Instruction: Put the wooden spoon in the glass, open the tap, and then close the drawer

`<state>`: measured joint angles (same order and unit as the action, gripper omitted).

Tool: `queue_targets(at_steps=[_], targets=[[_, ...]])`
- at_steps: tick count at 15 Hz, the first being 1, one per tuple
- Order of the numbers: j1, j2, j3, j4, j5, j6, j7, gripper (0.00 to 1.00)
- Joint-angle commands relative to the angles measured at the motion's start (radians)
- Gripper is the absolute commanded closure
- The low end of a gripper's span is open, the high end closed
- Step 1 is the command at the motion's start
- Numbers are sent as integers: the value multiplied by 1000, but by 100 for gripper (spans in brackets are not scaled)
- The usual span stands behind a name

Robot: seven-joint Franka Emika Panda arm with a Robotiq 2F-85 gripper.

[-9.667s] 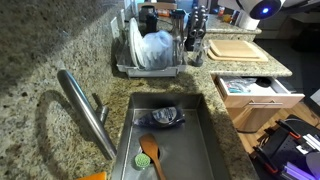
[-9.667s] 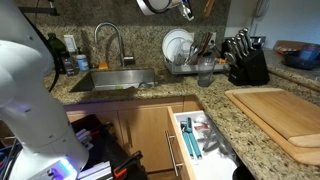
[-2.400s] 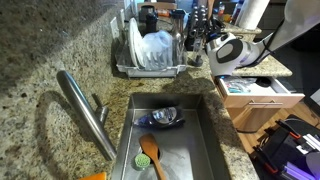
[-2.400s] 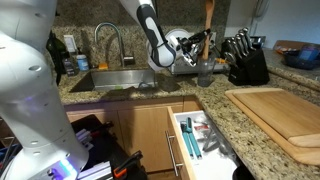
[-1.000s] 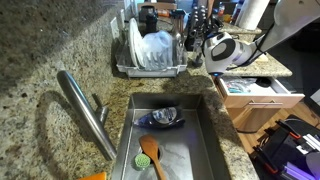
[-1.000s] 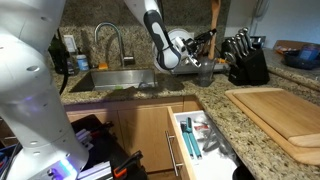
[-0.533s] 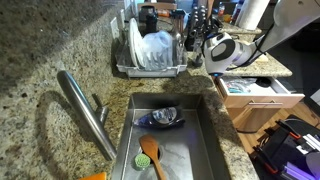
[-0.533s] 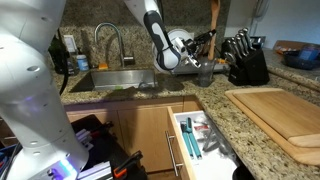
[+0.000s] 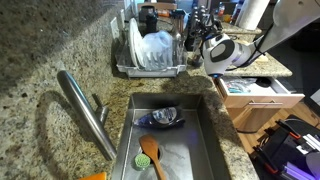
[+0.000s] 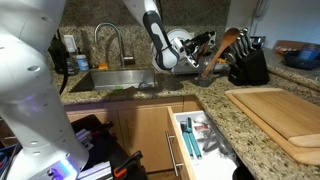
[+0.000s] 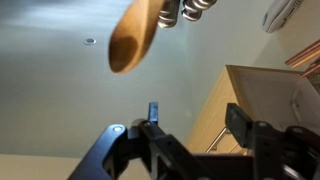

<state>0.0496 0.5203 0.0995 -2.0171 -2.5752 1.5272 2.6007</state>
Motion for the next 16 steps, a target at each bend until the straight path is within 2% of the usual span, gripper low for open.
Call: queue_targets(at_steps=[1, 6, 9, 11, 16], targets=[[-1, -21, 2, -9, 11, 26, -13, 2], [4, -93, -2, -42, -24, 104, -64, 0], [12, -136, 2, -42, -19, 125, -95, 0], [12, -169, 8, -44, -12, 178, -102, 0], [-14, -317, 25, -62, -36, 528, 68, 0]])
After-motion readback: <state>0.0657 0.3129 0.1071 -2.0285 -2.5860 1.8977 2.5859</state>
